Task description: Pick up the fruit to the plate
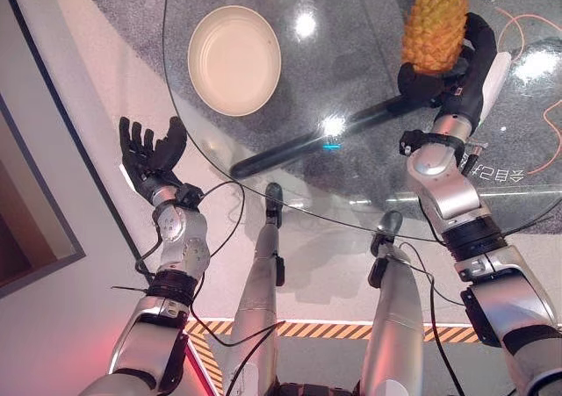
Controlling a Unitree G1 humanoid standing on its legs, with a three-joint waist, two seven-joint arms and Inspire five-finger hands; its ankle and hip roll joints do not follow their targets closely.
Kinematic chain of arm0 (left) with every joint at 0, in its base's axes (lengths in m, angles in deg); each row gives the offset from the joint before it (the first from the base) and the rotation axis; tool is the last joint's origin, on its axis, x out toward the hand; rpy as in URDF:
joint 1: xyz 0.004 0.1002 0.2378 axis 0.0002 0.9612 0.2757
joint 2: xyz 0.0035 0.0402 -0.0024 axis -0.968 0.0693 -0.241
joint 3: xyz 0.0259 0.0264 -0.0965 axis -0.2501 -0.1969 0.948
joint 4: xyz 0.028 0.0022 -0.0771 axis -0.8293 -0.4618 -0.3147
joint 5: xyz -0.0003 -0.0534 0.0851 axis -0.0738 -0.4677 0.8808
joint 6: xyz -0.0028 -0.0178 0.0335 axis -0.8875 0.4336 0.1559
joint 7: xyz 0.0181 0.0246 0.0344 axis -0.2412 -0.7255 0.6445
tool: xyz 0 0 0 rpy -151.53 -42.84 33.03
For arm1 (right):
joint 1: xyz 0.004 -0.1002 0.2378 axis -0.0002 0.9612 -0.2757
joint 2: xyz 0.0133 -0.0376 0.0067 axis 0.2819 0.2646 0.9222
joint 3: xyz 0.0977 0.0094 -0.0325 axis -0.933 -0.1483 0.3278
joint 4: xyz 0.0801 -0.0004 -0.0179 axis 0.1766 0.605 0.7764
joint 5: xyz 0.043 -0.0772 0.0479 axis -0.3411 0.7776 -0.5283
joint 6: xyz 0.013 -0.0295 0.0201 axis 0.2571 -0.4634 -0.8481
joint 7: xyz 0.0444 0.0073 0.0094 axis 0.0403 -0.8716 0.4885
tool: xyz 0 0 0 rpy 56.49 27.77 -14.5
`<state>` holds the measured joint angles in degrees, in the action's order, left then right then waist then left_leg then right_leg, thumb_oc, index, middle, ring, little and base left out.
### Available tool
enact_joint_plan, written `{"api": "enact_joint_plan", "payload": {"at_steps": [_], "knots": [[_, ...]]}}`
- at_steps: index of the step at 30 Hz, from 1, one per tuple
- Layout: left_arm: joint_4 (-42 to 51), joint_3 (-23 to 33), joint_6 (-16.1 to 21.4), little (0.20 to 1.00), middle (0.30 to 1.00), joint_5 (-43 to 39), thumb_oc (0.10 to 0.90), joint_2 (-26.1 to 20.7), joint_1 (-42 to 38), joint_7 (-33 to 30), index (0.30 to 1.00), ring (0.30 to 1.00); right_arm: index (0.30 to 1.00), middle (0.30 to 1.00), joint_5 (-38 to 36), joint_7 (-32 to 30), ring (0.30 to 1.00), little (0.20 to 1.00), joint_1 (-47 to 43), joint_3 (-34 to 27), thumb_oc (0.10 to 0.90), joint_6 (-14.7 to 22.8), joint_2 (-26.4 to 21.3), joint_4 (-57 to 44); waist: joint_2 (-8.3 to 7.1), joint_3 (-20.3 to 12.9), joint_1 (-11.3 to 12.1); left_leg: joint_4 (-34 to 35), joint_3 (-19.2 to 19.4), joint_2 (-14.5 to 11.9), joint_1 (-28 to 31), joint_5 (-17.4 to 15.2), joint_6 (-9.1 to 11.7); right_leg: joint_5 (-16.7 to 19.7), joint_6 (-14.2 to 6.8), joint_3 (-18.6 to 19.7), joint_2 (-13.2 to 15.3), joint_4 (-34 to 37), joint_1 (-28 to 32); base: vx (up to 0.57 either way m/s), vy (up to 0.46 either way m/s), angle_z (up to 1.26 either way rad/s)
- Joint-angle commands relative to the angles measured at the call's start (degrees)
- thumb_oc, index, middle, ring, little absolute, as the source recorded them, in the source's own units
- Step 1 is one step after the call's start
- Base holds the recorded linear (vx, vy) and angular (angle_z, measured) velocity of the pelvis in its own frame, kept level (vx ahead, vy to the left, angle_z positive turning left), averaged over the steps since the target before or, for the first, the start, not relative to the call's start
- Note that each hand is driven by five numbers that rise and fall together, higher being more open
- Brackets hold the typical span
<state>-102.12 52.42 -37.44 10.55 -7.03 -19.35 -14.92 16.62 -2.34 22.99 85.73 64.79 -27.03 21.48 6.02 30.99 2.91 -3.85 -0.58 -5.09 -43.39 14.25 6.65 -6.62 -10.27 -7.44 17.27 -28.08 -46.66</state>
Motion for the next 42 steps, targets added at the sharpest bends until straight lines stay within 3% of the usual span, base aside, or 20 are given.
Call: {"api": "enact_joint_plan", "payload": {"at_steps": [1, 8, 15, 27, 42], "knots": [[3.9, 4.2, 6.5, 0.9, 0.9, 3.9, 0.8, -5.4, -4.0, 2.0, 0.9, 0.9, 0.3, 0.3, 7.7, -0.3, 0.3, 0.2, -1.8, -3.2, 0.1, 4.0, -4.8, -8.0, -3.76, -1.2, 0.1, -7.4, 0.5, -1.5, 0.2, -8.0, 1.0, 12.5, -0.5, -2.3, -0.3, 14.2, 3.6, -0.01, -0.038, -0.01], [8.6, 4.0, 6.7, 0.9, 0.9, 2.6, 0.8, -4.5, -4.3, 6.4, 0.9, 0.9, 0.3, 0.3, 13.0, 1.2, 0.3, 0.2, 0.7, -3.9, 0.1, 3.2, -5.2, -10.1, -4.25, -1.2, -0.6, -7.4, 0.4, -1.5, -0.2, -8.3, 1.0, 12.6, -0.8, -2.0, -0.7, 14.3, 3.3, 0.0, -0.01, 0.0], [13.6, 2.4, 1.6, 0.9, 0.9, -0.4, 0.8, -4.5, -3.6, 16.1, 0.9, 0.9, 0.3, 0.3, 18.1, 4.0, 0.3, 0.2, 3.2, -4.3, 0.1, 2.5, -6.1, -12.5, -4.62, -1.2, -1.3, -7.0, 0.7, -1.6, 0.0, -8.3, 1.0, 13.0, -1.2, -1.7, -0.9, 14.9, 3.5, 0.0, 0.0, 0.0], [16.7, 0.1, -4.8, 0.9, 0.9, -7.5, 0.8, -5.9, -2.6, 27.3, 0.9, 0.9, 0.3, 0.3, 24.8, 8.3, 0.3, 0.2, 6.5, -3.9, 0.1, 2.9, -8.6, -14.7, -4.82, -1.2, -2.2, -6.9, 1.0, -1.8, 0.3, -8.5, 0.9, 13.4, -1.8, -1.5, -0.9, 15.1, 3.5, 0.0, 0.0, 0.0], [19.2, -2.9, -9.7, 0.9, 0.9, -8.6, 0.8, -5.6, -3.7, 28.5, 0.9, 0.9, 0.3, 0.3, 27.6, 14.7, 0.3, 0.2, 8.0, -1.2, 0.1, 3.9, -10.1, -18.2, -5.36, -1.2, -3.2, -6.8, 1.4, -1.8, 0.4, -8.4, 0.7, 13.7, -2.2, -1.2, -1.0, 15.3, 3.3, 0.0, 0.0, 0.0]]}}
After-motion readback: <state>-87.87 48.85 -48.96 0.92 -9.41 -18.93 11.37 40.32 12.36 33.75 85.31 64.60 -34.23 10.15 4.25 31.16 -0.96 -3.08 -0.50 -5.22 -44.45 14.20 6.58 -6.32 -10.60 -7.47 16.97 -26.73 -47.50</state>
